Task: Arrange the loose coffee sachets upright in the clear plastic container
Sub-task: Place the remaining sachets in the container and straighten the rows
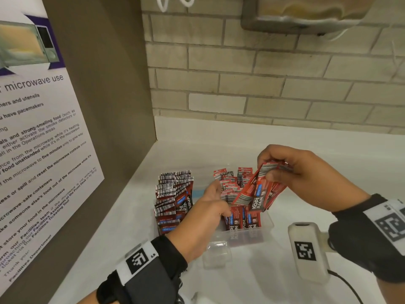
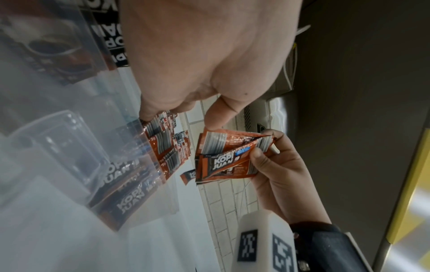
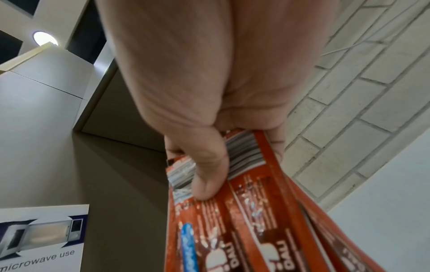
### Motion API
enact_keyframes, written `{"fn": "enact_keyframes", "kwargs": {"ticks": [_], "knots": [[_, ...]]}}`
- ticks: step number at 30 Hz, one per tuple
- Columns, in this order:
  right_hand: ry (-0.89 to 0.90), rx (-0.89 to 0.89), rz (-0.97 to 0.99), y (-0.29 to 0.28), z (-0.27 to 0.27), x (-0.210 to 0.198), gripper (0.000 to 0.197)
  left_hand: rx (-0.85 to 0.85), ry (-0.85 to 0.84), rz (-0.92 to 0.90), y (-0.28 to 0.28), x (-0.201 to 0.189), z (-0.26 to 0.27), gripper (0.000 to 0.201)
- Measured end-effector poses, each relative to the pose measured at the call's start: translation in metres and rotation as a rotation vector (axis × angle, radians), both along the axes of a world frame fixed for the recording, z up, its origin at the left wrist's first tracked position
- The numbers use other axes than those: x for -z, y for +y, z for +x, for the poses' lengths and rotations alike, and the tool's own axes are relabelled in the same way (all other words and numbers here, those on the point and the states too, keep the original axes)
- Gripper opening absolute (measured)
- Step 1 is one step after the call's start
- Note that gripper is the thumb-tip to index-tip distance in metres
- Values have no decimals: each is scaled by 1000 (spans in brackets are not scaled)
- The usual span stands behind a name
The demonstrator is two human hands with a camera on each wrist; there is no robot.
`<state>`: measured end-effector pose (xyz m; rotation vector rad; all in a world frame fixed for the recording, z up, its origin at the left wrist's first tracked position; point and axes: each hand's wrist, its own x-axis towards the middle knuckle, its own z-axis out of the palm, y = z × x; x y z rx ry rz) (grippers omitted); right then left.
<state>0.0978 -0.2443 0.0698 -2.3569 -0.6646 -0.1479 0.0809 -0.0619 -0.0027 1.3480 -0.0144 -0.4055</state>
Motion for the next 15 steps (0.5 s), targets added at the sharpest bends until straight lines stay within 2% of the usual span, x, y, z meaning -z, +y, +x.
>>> {"fn": "enact_keyframes", "kwargs": {"ticks": [3, 7, 10, 15], "knots": [[-9, -4, -10, 0, -2, -2, 25, -34, -27, -45, -2, 0, 0, 67], [-18, -18, -11, 4, -6, -8, 26, -64, 97, -136, -3, -2, 1, 67], [-17, -25, -23, 8, -7, -12, 27, -77, 166, -180, -6, -3, 2, 52], [43, -3, -54, 8, -7, -13, 29, -71, 94, -164, -11, -8, -3, 57]]}}
